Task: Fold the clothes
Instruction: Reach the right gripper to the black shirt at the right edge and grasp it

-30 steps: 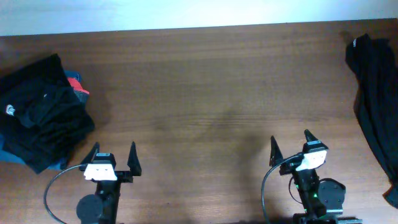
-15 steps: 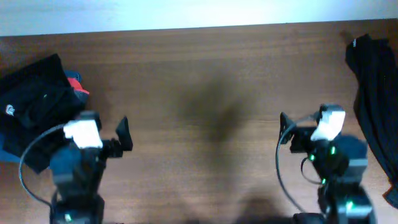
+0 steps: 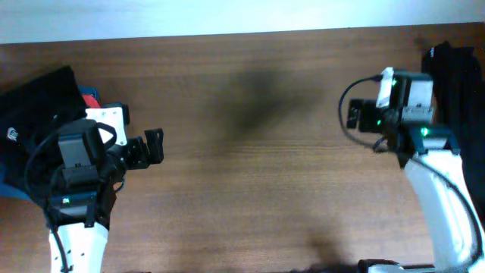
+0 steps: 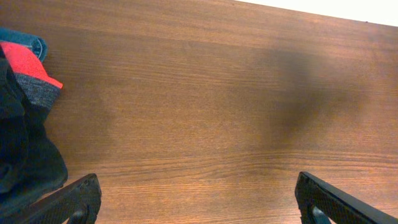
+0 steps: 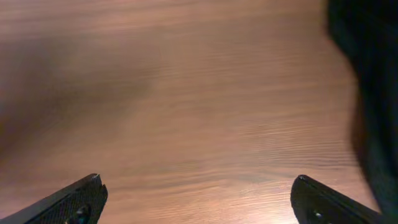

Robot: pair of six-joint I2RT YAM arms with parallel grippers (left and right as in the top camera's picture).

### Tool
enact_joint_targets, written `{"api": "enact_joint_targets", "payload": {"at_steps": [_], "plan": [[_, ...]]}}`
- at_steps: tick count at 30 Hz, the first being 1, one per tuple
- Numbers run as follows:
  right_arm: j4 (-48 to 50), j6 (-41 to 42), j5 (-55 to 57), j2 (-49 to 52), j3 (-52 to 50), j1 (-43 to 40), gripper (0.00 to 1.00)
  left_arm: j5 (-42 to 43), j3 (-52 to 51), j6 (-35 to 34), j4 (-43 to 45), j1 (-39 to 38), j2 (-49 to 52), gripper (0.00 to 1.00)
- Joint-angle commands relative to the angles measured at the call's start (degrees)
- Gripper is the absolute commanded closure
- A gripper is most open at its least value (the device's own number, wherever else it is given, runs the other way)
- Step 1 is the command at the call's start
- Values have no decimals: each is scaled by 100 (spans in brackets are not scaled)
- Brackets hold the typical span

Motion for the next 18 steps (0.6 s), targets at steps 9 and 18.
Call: {"api": "enact_joint_targets", "payload": {"at_steps": [9,18], "plan": [[782,-144,647,2627,557,-2055,11,111,153,-11,20,-13,28,1],[1480,-146,632,3381,555,-2507,11,111,153,-11,20,-13,28,1]]}}
